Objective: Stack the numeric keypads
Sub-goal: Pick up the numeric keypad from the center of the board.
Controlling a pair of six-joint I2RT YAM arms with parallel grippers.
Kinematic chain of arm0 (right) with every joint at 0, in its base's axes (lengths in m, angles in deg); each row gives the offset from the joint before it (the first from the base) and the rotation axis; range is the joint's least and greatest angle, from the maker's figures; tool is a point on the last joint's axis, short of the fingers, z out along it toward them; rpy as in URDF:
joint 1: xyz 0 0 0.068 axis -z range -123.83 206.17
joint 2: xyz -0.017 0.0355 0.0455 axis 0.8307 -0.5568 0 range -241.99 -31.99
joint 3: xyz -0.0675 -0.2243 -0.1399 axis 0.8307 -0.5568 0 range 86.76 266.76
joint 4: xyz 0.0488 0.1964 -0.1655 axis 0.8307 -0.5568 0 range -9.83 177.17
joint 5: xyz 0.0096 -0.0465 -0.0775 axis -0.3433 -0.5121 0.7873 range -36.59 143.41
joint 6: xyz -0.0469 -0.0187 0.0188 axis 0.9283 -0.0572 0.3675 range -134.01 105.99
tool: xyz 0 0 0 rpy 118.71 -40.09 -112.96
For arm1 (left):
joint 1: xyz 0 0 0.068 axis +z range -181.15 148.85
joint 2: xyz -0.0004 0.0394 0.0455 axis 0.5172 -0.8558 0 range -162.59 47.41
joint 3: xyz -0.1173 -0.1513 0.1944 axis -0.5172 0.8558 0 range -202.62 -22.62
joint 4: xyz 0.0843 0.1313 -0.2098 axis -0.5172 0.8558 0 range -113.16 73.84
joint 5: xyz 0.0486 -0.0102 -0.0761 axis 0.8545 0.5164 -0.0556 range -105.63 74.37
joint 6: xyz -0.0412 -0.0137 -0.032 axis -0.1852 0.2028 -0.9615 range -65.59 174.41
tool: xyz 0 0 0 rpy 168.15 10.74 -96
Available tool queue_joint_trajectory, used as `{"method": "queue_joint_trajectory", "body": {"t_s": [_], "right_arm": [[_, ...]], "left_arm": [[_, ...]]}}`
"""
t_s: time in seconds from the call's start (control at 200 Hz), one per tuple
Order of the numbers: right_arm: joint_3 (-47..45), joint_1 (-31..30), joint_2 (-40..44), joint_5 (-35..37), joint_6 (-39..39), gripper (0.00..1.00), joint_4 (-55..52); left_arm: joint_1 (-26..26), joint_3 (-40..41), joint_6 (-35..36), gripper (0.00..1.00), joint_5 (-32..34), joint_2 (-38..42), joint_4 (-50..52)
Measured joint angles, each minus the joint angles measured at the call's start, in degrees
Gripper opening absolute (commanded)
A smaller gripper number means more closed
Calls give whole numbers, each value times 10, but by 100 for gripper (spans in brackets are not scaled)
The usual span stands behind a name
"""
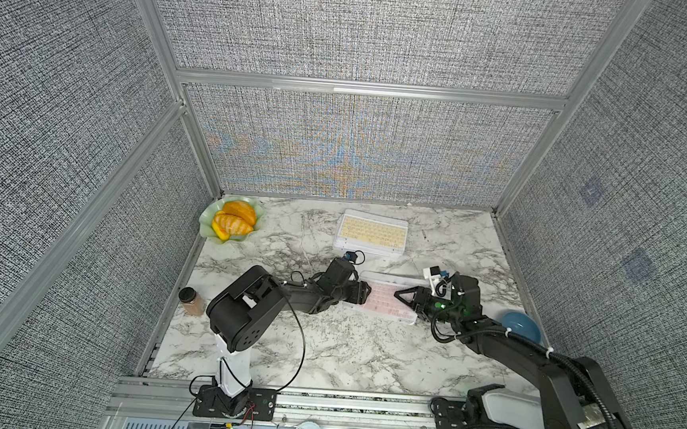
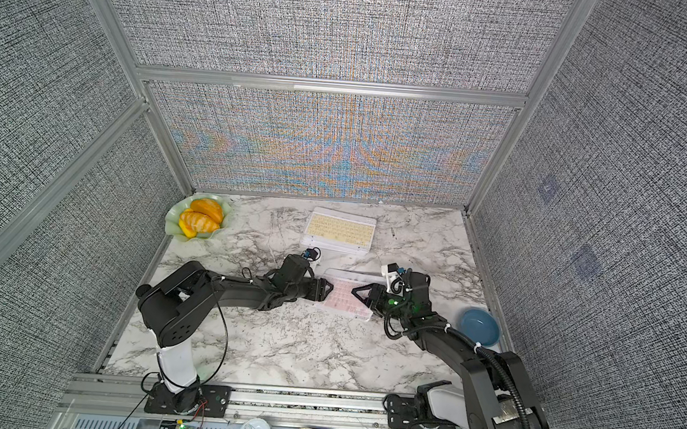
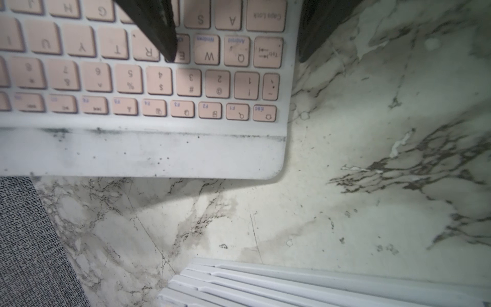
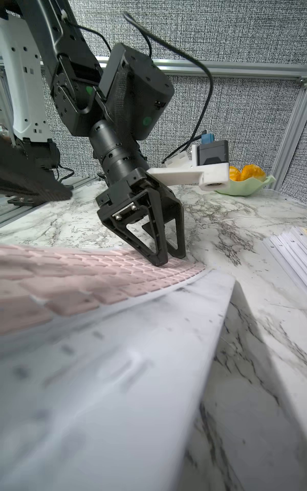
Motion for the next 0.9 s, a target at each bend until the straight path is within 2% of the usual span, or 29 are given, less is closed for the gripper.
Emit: {"method": "queue_joint_trajectory", "body": {"t_s": [0.49, 0.9], "right_arm": [[95, 1, 2, 66, 115, 48, -247], [124, 19, 7, 117, 163, 51, -348]], "left_arm": [[-1, 17, -27, 70, -12, 14, -17], [-2, 19, -30, 70, -43, 21, -1]]}}
